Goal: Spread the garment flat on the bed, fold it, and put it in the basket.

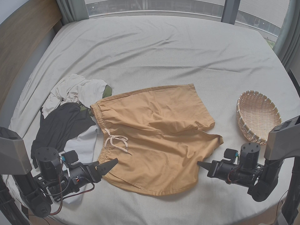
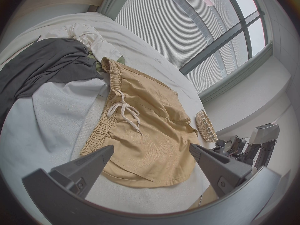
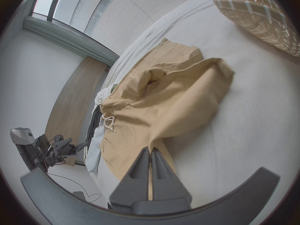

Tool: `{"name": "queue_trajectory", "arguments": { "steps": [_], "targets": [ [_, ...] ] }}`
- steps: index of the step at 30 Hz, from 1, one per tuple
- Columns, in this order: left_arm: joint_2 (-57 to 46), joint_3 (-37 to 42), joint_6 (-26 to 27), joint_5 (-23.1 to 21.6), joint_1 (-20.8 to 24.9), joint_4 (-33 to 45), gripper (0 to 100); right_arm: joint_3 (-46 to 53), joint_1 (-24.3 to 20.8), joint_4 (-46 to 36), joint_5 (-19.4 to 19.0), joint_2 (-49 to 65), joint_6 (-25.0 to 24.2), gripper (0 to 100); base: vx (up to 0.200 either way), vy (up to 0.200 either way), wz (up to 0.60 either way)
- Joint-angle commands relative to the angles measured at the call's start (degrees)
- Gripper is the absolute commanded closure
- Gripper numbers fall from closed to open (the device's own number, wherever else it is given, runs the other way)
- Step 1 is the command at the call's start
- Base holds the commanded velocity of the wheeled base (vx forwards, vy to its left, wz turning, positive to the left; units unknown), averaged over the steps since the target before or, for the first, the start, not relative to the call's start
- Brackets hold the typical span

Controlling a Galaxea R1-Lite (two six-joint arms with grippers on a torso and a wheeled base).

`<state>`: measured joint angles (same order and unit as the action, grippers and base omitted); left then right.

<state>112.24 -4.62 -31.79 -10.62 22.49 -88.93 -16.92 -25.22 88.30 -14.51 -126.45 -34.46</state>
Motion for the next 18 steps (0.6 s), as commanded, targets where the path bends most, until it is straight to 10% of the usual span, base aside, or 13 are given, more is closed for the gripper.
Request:
{"name": "queue_trajectory", "arguments": {
  "steps": [1, 12, 13, 18],
  "targets": [
    [0.61, 0.23, -0.11, -0.02, 0.1, -0.01, 0, -6.63, -2.29, 0.03, -0.26, -6.7, 0.36, 100, 0.0, 0.0, 0.0],
    [1.84, 0.05, -0.11, -0.02, 0.18, -0.01, 0, -9.89, -2.9, 0.03, -2.81, -7.58, 0.45, 100, 0.0, 0.0, 0.0],
    [2.11, 0.05, -0.11, -0.02, 0.18, -0.01, 0, -9.89, -2.81, 0.12, -2.72, -7.67, 0.45, 0, 0.0, 0.0, 0.0],
    [2.02, 0.23, -0.11, -0.02, 0.1, -0.01, 0, -8.3, -2.29, 0.21, -2.37, -6.44, -0.08, 0, 0.0, 0.0, 0.0]
  ]
}}
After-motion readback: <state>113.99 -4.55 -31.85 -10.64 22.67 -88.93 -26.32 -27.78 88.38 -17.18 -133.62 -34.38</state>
